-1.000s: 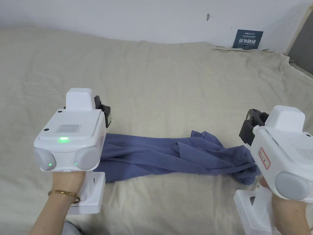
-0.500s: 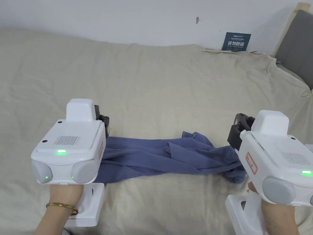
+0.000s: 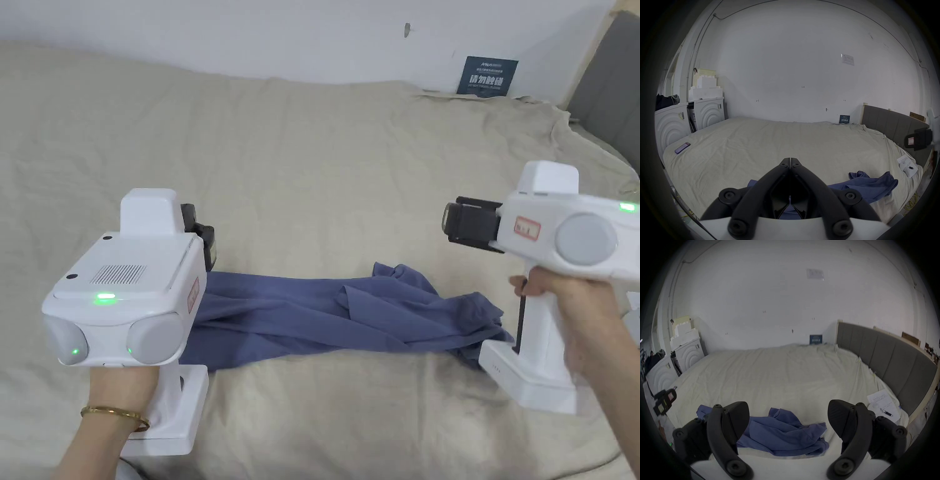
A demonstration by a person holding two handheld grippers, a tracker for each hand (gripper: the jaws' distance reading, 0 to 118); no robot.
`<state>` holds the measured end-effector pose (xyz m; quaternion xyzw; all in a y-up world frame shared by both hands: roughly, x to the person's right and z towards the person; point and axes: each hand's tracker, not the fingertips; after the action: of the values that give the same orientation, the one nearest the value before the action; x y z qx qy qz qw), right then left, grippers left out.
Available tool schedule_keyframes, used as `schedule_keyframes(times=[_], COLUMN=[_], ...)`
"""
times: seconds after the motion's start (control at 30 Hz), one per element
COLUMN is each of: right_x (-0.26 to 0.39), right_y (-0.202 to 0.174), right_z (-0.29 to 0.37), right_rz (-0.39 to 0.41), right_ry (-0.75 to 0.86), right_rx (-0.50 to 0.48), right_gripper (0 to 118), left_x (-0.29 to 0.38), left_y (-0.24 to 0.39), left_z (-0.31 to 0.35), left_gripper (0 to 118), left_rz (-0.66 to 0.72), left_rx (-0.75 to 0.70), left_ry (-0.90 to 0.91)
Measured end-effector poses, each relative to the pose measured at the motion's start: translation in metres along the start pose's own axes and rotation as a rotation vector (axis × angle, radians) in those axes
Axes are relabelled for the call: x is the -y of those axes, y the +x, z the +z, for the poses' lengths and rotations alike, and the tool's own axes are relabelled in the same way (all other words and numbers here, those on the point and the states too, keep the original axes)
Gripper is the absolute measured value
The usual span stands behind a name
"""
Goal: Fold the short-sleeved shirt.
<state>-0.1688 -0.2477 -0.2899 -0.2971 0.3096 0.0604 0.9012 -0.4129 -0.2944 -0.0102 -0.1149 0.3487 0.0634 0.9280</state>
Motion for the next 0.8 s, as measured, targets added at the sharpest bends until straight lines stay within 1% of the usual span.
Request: schedule_keyframes(times=[0.07, 0.17, 0.2, 0.27, 0.37, 0.43, 0.53, 0.6, 0.67, 0.73, 0.8], right_x=[-0.015, -0.03, -0.032, -0.032, -0.026, -0.021, -0.008, 0.0, 0.008, 0.015, 0.022], right_y=[0.002, 0.001, 0.001, 0.002, 0.004, 0.007, 0.009, 0.013, 0.018, 0.023, 0.025], right_z=[-0.024, -0.064, -0.078, -0.106, -0.141, -0.161, -0.184, -0.197, -0.207, -0.215, -0.222], right_rz=[0.012, 0.059, 0.063, 0.046, 0.002, -0.007, 0.028, 0.033, 0.019, 0.0, 0.001], right_ry=[-0.087, -0.23, -0.281, -0.383, -0.468, -0.498, -0.545, -0.586, -0.607, -0.624, -0.641], right_rx=[0.01, 0.042, 0.045, 0.041, 0.045, 0.037, 0.047, 0.055, 0.051, 0.059, 0.053], right_gripper=[106, 106, 106, 106, 105, 105, 104, 97, 87, 79, 66], left_x=[-0.002, -0.003, -0.003, -0.003, -0.002, -0.001, 0.001, 0.003, 0.005, 0.008, 0.011], left_y=[0.001, -0.001, -0.003, -0.005, -0.006, -0.008, -0.009, -0.01, -0.01, -0.01, -0.01], left_z=[0.001, -0.003, -0.008, -0.013, -0.022, -0.028, -0.038, -0.046, -0.053, -0.06, -0.063], left_gripper=[0, 0, 0, 0, 0, 0, 0, 0, 0, 0, 0], left_rz=[0.002, 0.004, 0.006, 0.012, 0.011, 0.008, 0.012, 0.02, 0.032, 0.042, 0.048], left_rx=[0.0, -0.001, 0.001, 0.001, -0.003, -0.007, -0.016, -0.022, -0.027, -0.03, -0.032], left_ry=[-0.004, -0.007, -0.011, -0.018, -0.032, -0.044, -0.059, -0.07, -0.085, -0.098, -0.106])
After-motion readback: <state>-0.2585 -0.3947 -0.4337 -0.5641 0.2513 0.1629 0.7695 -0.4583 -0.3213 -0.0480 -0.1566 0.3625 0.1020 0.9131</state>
